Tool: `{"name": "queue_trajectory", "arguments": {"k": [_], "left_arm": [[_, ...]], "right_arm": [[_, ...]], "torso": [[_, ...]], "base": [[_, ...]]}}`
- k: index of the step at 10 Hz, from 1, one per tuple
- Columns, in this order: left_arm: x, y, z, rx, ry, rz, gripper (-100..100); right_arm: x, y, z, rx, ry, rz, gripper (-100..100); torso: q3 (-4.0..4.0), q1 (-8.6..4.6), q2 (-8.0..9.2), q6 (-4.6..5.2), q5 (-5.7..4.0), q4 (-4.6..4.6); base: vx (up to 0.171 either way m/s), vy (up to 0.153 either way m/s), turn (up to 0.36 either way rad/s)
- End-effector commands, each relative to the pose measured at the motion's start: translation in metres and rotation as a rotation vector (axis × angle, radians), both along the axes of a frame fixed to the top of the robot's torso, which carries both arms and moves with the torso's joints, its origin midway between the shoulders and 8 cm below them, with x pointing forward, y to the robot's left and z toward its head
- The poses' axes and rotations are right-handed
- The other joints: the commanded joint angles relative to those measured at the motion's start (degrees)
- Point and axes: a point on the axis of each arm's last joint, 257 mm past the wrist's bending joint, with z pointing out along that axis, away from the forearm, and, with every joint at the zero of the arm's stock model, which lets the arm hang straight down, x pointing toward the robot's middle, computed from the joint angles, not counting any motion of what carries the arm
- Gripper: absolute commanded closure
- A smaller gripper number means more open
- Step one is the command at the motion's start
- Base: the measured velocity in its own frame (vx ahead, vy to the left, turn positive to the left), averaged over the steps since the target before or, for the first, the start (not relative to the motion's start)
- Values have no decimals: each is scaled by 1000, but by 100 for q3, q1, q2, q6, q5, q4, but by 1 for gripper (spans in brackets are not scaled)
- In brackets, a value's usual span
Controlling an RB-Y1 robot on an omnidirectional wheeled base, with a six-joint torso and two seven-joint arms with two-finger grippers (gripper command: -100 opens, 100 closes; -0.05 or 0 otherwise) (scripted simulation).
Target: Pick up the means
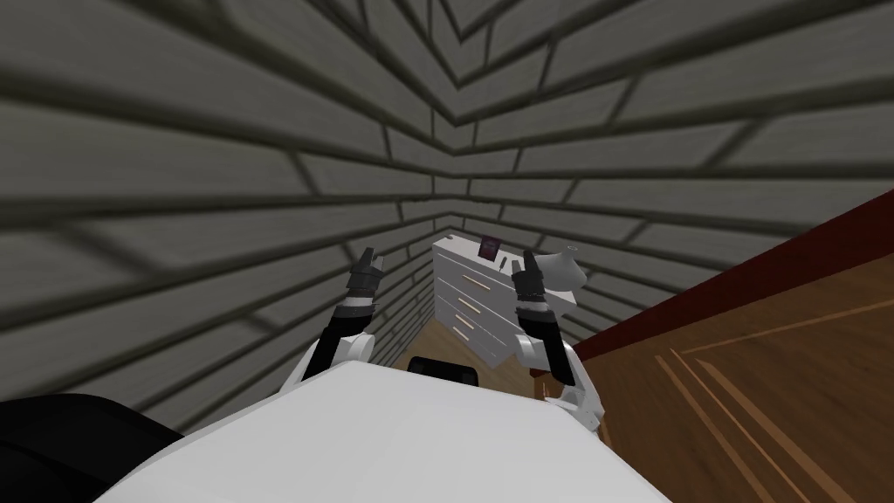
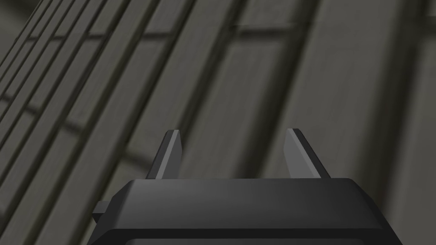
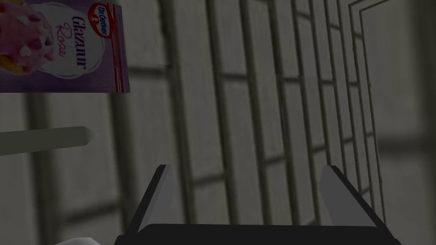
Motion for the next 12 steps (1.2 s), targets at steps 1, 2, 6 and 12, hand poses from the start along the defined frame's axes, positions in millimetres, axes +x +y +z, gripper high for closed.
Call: {"name": "queue_trajectory", "arguments": {"k": [1, 2, 6, 12], "left_arm": [[0, 0, 0, 0, 0, 0, 0], [0, 0, 0, 0, 0, 0, 0], [0, 0, 0, 0, 0, 0, 0], [0, 0, 0, 0, 0, 0, 0]], "right_arm": [[7, 5, 4, -34, -13, -6, -100], [17, 8, 4, -86, -16, -22, -100], [40, 14, 8, -194, -30, -60, -100], [92, 18, 12, -415, -34, -169, -100]], "torso": [[0, 0, 0, 0, 0, 0], [-3, 1, -5, -1, 0, -1], [-5, -2, -9, 0, 0, -2], [-4, 0, -7, 0, 0, -2]], "base": [[-50, 34, -14], [-56, 37, -29], [-50, 30, -31], [-53, 34, -38]]}}
